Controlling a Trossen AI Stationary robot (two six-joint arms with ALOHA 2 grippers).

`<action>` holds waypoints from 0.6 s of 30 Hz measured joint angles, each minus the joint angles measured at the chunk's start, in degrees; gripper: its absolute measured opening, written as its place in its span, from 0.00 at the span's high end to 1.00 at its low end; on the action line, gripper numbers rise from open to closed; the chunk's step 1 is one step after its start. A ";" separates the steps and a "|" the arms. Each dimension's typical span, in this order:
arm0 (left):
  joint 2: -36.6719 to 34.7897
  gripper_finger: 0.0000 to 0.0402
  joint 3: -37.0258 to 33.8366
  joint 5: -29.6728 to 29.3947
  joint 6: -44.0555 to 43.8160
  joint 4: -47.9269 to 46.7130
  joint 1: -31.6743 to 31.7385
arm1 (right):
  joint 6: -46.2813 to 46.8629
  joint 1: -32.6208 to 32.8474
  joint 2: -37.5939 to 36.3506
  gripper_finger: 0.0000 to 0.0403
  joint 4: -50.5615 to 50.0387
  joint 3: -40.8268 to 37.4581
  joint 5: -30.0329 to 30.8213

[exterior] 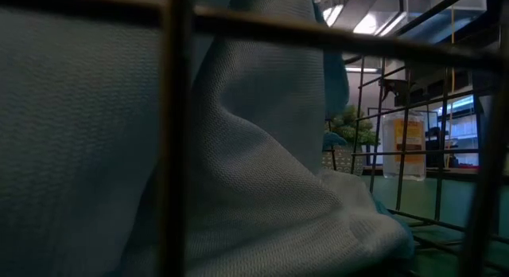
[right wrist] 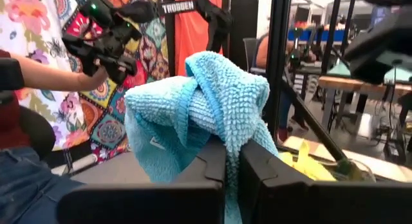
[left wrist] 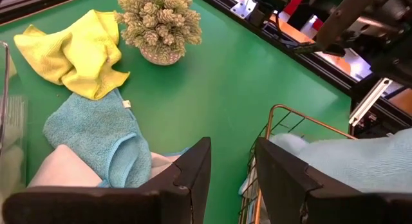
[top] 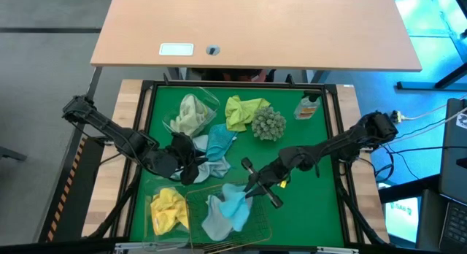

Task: Sort microfiber towel by color & place in baskets
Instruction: Put the right blue microfiber towel into the wire basket

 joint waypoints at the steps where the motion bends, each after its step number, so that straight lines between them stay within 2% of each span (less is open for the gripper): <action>1: 0.00 0.71 0.00 0.00 0.00 -0.02 0.00 | 0.00 0.00 0.00 0.97 -0.01 0.00 0.00; 6: 0.00 0.71 0.00 0.01 0.00 -0.02 0.00 | 0.02 0.00 0.02 0.97 -4.64 0.00 0.02; 13: 0.00 0.71 0.00 0.00 0.02 -0.01 0.00 | 4.79 0.00 0.04 0.97 -20.18 0.00 0.00; 18: 0.00 0.71 0.00 0.00 0.02 0.00 0.00 | 4.98 -0.02 0.04 0.97 -30.28 0.00 0.00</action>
